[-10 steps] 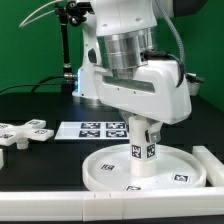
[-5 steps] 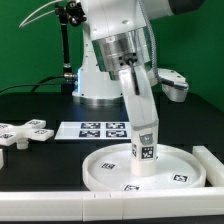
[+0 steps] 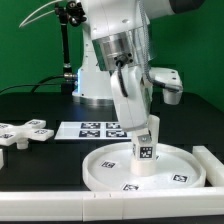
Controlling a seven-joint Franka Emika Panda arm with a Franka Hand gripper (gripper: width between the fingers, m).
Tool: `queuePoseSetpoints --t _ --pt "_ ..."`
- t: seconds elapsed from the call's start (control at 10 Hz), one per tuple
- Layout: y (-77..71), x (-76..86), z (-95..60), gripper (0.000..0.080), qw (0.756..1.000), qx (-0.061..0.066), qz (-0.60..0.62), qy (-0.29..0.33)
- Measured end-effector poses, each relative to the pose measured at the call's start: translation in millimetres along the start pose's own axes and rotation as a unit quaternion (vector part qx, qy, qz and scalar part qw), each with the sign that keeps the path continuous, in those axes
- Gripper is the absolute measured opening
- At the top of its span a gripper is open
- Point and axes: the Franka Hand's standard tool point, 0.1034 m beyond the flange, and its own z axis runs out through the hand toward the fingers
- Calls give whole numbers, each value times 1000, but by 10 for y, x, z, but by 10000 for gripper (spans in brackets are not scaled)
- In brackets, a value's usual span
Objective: Assemble round table
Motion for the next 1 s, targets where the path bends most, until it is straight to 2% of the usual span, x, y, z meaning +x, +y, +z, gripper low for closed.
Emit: queuePoseSetpoints --t 0.1,0.2,0.3,0.4,0.7,0.8,0.9,1.0 --pt "1 -8 0 512 1000 -1 -7 1" --pt "-32 -40 -22 619 998 -5 -57 8" --pt "-73 -77 -47 619 992 -5 -124 17" --pt "-62 -68 -37 644 988 -6 -153 14" --pt "-62 -70 -36 649 965 -7 -261 13" --pt "-63 -68 -36 649 955 -8 -296 15" --pt "-84 -59 -39 649 926 -9 -378 25" --pt "-85 -67 -38 649 907 -13 -420 28"
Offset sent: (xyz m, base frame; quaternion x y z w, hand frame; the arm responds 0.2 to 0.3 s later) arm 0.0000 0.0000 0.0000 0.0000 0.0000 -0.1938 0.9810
